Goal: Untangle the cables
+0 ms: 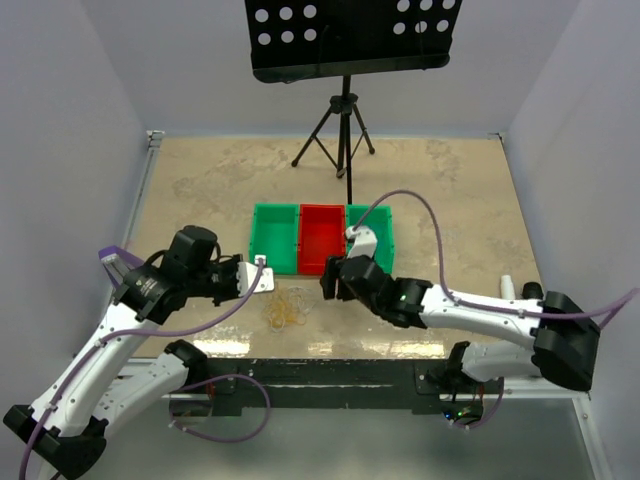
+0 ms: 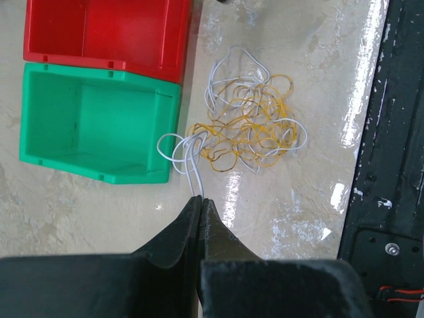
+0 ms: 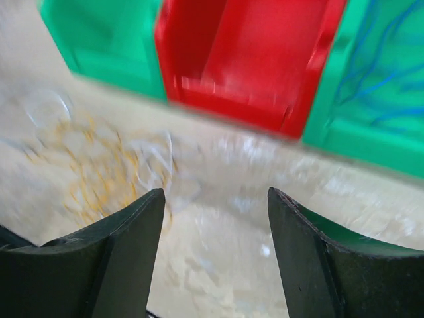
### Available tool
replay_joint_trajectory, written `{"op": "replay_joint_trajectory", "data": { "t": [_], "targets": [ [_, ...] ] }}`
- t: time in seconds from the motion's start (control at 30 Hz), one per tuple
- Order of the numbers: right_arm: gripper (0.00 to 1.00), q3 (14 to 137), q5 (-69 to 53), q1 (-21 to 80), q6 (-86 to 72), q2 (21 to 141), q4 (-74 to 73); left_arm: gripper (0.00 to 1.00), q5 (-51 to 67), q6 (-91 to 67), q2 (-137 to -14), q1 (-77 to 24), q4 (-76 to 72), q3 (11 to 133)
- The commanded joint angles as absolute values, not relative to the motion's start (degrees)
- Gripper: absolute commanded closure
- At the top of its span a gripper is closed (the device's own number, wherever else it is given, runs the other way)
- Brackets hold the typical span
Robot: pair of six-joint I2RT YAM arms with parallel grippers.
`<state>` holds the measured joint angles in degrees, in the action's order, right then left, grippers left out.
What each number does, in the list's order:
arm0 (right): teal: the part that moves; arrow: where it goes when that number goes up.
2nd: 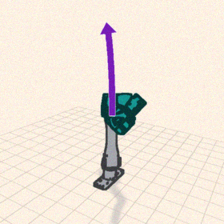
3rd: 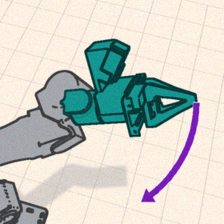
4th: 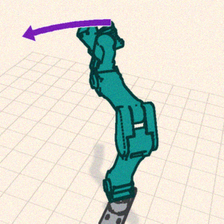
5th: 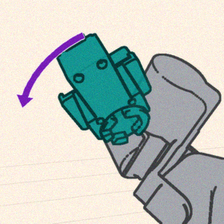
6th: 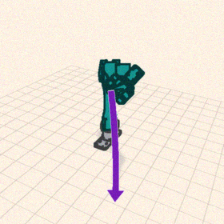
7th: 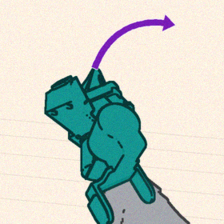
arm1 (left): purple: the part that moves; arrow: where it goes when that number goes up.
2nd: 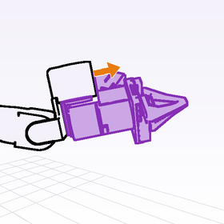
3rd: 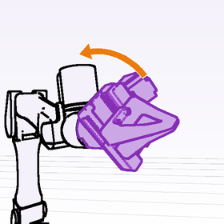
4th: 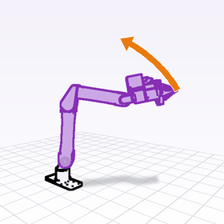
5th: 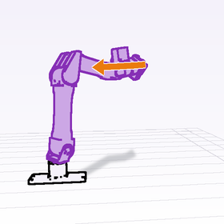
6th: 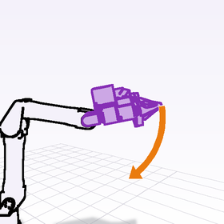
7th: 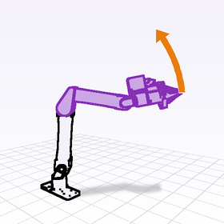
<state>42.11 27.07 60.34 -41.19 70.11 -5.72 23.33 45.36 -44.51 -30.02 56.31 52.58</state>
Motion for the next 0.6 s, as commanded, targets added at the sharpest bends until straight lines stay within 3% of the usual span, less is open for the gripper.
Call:
{"op": "replay_joint_trajectory", "data": {
  "t": [0.0,0.33,0.57],
  "targets": [
    [0.33,38.41,23.20,65.73,-44.03,75.04,1.48,1.00,22.33,43.95,-44.47,-29.88,53.70,51.86],
    [0.43,45.52,27.51,75.76,-44.12,86.38,5.27,1.00,9.94,42.89,-43.86,-29.88,48.78,43.60],
    [0.46,46.67,27.42,77.61,-44.12,92.02,7.73,1.00,9.93,42.80,-43.86,-29.88,48.43,42.54]
  ]
}}
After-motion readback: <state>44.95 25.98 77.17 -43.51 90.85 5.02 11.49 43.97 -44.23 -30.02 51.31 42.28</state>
